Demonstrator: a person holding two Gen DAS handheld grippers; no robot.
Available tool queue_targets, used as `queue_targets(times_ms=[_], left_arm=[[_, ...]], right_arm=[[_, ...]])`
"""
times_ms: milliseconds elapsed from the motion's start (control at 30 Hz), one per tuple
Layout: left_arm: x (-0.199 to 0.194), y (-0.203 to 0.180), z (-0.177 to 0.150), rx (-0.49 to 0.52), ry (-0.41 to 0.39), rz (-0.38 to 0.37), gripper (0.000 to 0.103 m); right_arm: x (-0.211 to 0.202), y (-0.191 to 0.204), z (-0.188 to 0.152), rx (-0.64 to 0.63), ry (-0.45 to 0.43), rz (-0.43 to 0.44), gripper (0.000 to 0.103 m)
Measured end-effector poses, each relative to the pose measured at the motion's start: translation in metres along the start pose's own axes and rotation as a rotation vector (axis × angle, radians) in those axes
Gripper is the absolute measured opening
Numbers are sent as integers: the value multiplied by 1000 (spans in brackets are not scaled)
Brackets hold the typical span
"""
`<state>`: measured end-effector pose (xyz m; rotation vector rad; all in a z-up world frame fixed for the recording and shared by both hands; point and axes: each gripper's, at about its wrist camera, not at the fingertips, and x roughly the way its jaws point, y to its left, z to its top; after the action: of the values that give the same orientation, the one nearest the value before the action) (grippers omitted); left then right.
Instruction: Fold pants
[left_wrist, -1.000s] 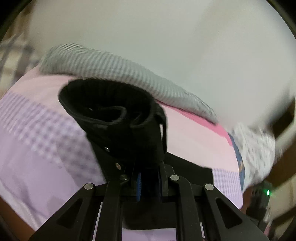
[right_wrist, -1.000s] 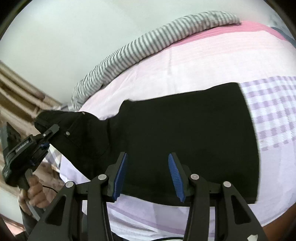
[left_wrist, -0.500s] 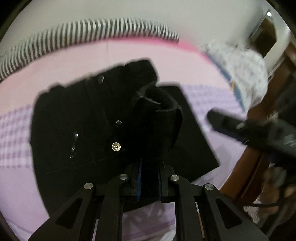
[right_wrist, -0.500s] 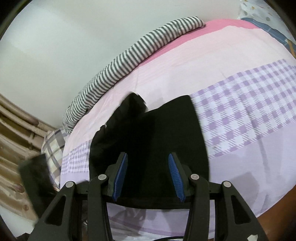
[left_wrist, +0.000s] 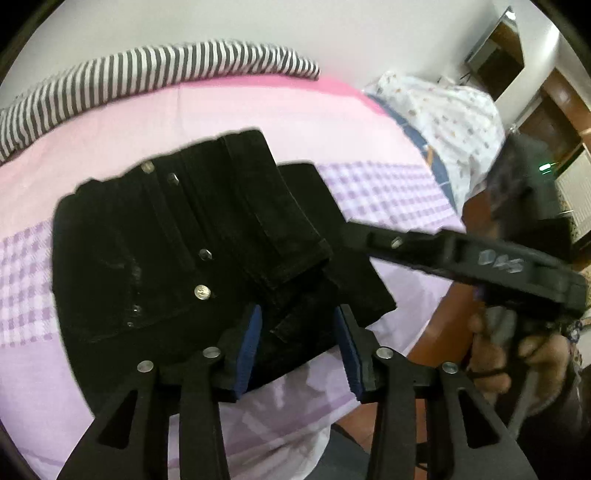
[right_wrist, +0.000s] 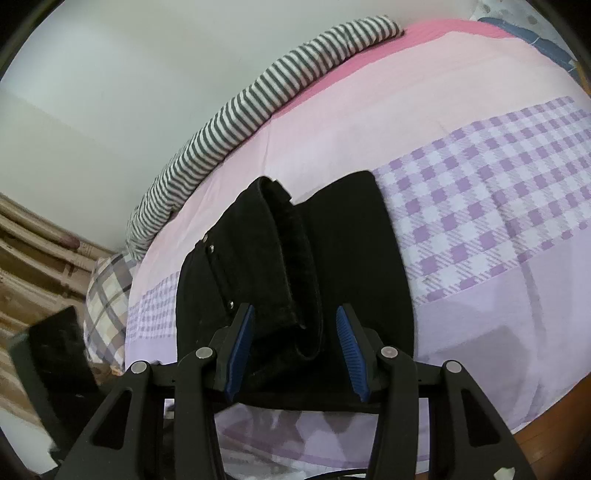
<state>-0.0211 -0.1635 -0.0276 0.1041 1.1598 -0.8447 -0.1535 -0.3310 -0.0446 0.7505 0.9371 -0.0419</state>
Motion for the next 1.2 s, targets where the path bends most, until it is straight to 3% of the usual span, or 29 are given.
queue_targets(times_ms=[233, 400, 567, 1000, 1067, 1200], left_arm=[[-25, 48, -1, -90, -61, 92, 51], [-21, 85, -14, -146, -30, 141, 51], [-9, 94, -29, -139, 21, 149, 51], [4, 97, -36, -136, 30, 137, 53], [5, 97, -35, -141, 28, 132, 53], [0, 101, -35, -154, 22, 123, 53]], right_arm=[[19, -6, 6, 7, 92, 58, 44], [35, -17, 20, 36, 142, 96, 44], [51, -22, 31, 29, 184, 114, 44], [109, 1, 56, -75, 274, 254, 45], [110, 2, 57, -67, 280, 264, 43], [103, 4, 49, -52, 266, 241, 18]])
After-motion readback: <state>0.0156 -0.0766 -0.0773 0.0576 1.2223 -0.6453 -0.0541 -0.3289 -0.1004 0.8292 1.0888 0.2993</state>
